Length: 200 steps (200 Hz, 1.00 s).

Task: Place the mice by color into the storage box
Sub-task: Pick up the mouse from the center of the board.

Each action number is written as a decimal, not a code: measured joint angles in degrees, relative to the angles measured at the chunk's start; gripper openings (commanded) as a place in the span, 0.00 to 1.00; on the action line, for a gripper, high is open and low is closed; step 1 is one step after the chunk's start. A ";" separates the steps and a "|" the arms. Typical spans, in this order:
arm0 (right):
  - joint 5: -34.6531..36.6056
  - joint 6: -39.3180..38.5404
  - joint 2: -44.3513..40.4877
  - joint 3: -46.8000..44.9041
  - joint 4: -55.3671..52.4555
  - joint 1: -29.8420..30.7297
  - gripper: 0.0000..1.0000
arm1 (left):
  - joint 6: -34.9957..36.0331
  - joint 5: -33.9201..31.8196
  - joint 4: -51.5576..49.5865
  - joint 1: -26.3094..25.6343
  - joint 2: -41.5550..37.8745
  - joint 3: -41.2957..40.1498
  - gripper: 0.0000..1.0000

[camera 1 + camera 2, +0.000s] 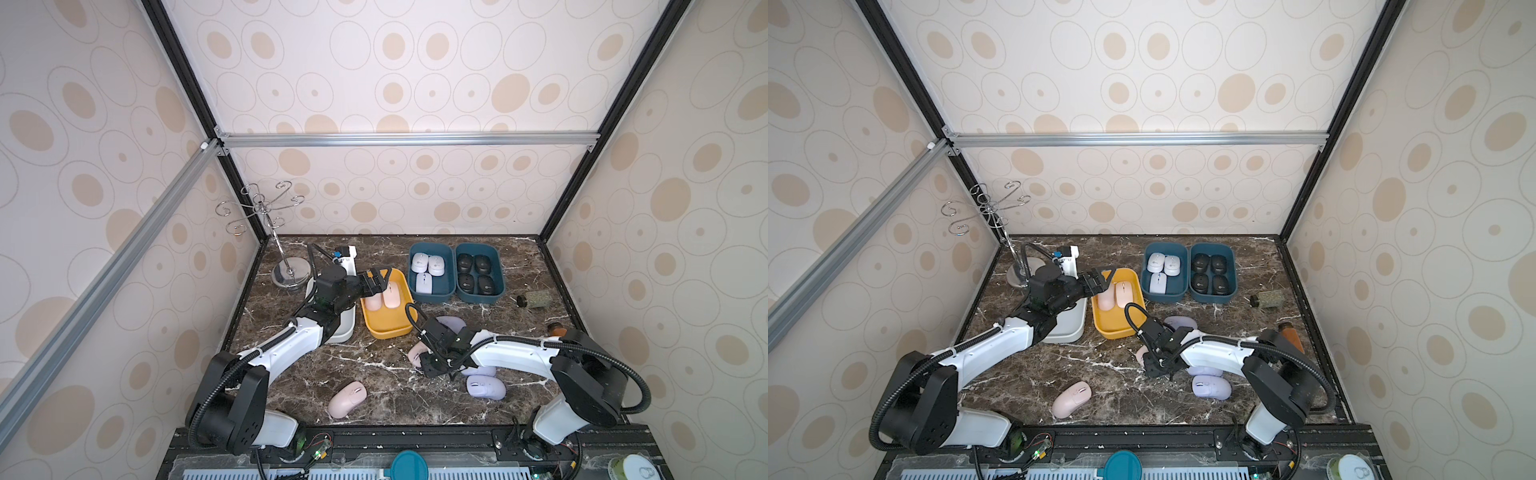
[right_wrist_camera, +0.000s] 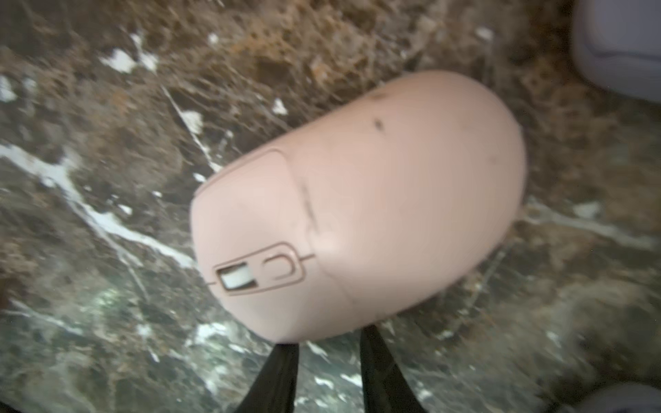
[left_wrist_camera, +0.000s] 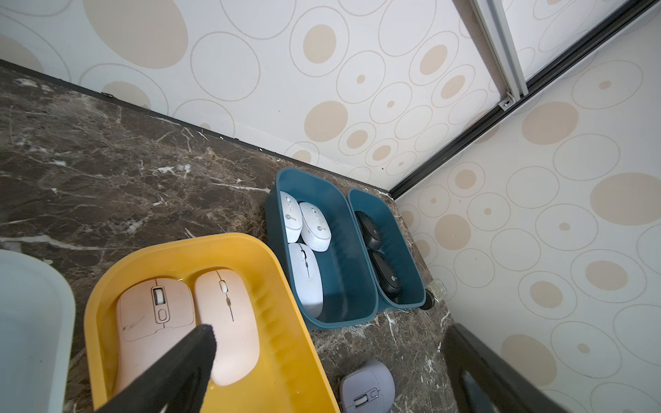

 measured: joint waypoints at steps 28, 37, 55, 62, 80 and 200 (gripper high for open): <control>-1.86 -0.13 -0.63 2.25 1.11 0.04 0.35 | 0.52 -0.44 -0.26 0.00 -0.07 0.20 1.00; -1.40 -0.85 -1.60 2.60 0.79 0.02 0.40 | 0.55 -0.44 -0.46 -0.02 -0.07 0.24 1.00; -0.33 -2.89 -3.21 3.52 -0.57 -0.17 0.48 | 0.66 -0.48 -0.61 0.00 -0.07 0.24 1.00; 0.09 -3.76 -3.45 4.13 -1.07 -0.48 0.51 | 0.70 -0.52 -0.68 0.00 -0.07 0.24 1.00; 0.55 -6.23 -3.48 5.49 -1.46 -1.75 0.61 | 0.83 -0.63 -0.85 0.00 -0.07 0.26 1.00; -2.58 -20.65 4.83 6.75 9.60 -7.96 0.82 | 1.55 -1.73 -0.94 0.00 -0.07 0.28 1.00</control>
